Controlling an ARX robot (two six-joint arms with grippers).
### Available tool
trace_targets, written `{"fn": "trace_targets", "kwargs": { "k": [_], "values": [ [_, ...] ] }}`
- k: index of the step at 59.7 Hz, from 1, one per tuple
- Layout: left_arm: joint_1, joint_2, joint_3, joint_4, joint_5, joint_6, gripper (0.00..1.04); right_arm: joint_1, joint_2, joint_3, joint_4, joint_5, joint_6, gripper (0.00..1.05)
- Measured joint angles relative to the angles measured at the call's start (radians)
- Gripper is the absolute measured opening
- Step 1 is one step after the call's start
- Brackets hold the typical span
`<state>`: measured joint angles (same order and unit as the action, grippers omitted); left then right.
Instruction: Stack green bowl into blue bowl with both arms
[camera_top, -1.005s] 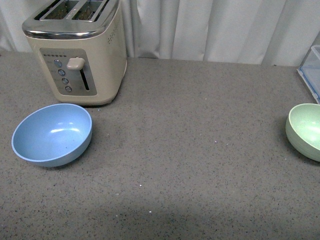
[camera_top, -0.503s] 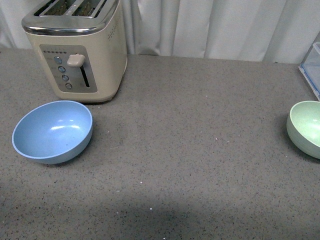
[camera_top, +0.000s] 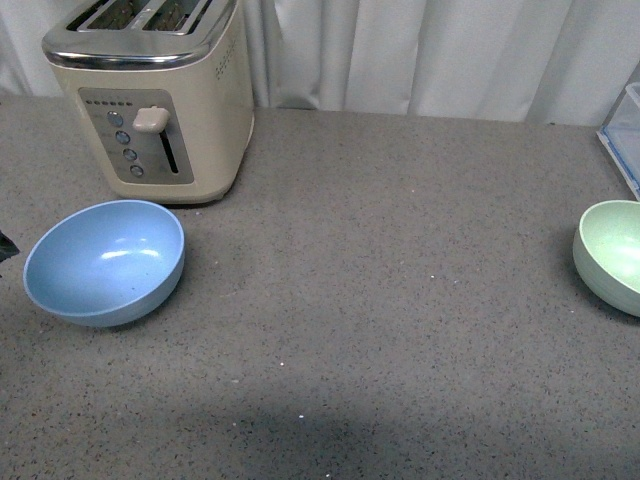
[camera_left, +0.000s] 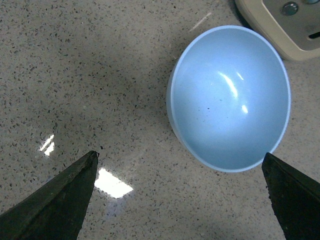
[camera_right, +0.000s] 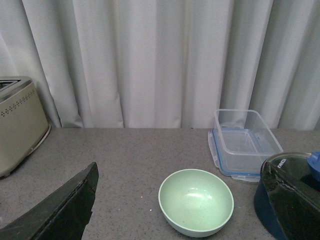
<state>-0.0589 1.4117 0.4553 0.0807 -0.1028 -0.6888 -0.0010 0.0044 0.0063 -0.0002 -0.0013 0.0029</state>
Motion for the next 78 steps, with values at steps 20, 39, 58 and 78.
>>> {"fn": "trace_targets", "kwargs": {
  "k": [20, 39, 58, 78],
  "values": [
    [-0.039, 0.14, 0.088, 0.02, -0.009, -0.001, 0.98, 0.0, 0.0, 0.0, 0.0, 0.0, 0.0, 0.96],
    [-0.029, 0.27, 0.147, 0.04, -0.042, 0.034, 0.98, 0.0, 0.0, 0.0, 0.0, 0.0, 0.0, 0.96],
    [-0.027, 0.315, 0.17, 0.055, -0.067, 0.053, 0.98, 0.0, 0.0, 0.0, 0.0, 0.0, 0.0, 0.96],
    [-0.069, 0.343, 0.156, 0.071, -0.082, 0.06, 0.98, 0.0, 0.0, 0.0, 0.0, 0.0, 0.0, 0.96]
  ]
}}
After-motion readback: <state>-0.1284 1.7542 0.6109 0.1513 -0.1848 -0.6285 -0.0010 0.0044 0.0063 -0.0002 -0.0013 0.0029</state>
